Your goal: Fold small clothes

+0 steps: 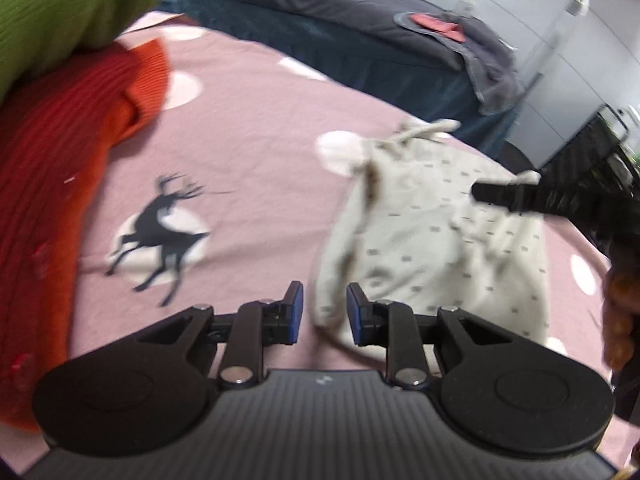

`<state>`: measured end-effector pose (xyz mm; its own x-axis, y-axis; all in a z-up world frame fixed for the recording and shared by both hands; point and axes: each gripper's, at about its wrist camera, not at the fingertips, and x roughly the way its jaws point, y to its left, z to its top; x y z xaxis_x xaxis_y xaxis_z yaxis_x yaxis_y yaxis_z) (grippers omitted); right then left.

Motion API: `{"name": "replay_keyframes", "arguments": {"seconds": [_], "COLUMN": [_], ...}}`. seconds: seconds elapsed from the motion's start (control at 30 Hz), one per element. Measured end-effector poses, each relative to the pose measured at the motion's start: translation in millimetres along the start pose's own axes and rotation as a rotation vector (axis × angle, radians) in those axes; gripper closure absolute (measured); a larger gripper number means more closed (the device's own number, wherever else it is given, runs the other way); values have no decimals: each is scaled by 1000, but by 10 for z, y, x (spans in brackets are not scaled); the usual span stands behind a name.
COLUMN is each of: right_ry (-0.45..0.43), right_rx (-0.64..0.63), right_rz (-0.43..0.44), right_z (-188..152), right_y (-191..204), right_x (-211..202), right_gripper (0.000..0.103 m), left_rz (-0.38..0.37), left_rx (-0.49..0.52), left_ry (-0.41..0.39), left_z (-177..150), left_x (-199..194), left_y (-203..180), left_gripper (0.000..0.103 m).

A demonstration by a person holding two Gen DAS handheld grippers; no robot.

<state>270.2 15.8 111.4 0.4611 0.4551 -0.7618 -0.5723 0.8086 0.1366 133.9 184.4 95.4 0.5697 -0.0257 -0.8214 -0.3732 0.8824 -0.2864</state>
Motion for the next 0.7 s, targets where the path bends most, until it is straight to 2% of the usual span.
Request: {"name": "replay_keyframes", "arguments": {"seconds": [0.1,0.23,0.27,0.33,0.43,0.5,0.53,0.57,0.7], "right_ry": [21,43,50,61,87,87,93,97,122], "right_rx": [35,104,99,68,23,3,0,-8,-42], "right_rz": [-37,-60,-65,-83,-106,-139,-149,-164,-216], "right_z": [-116,-221,-252,-261,-193,-111,-60,-16,229], "right_y": [-123,-234,-230,-220,-239,-285,-314,-346,-475], "right_x": [-49,-78,-65,3,189,329,413,493,811], "right_gripper": [65,65,64,63,61,53,38,34,34], "left_rz": [-26,-27,-22,-10,3,0,-4,-6,-7], "left_rx": [51,111,127,158,183,176,171,169,165], "left_ry": [7,67,74,87,98,103,109,110,109], "left_z": [-13,-81,-95,-114,-123,-116,-113,-115,-156], "left_x": [64,193,228,302,371,379,380,374,318], "left_y": [-190,-388,-426,-481,-504,-487,-477,-470,-454], "left_gripper": [80,73,70,59,58,58,58,58,54]}}
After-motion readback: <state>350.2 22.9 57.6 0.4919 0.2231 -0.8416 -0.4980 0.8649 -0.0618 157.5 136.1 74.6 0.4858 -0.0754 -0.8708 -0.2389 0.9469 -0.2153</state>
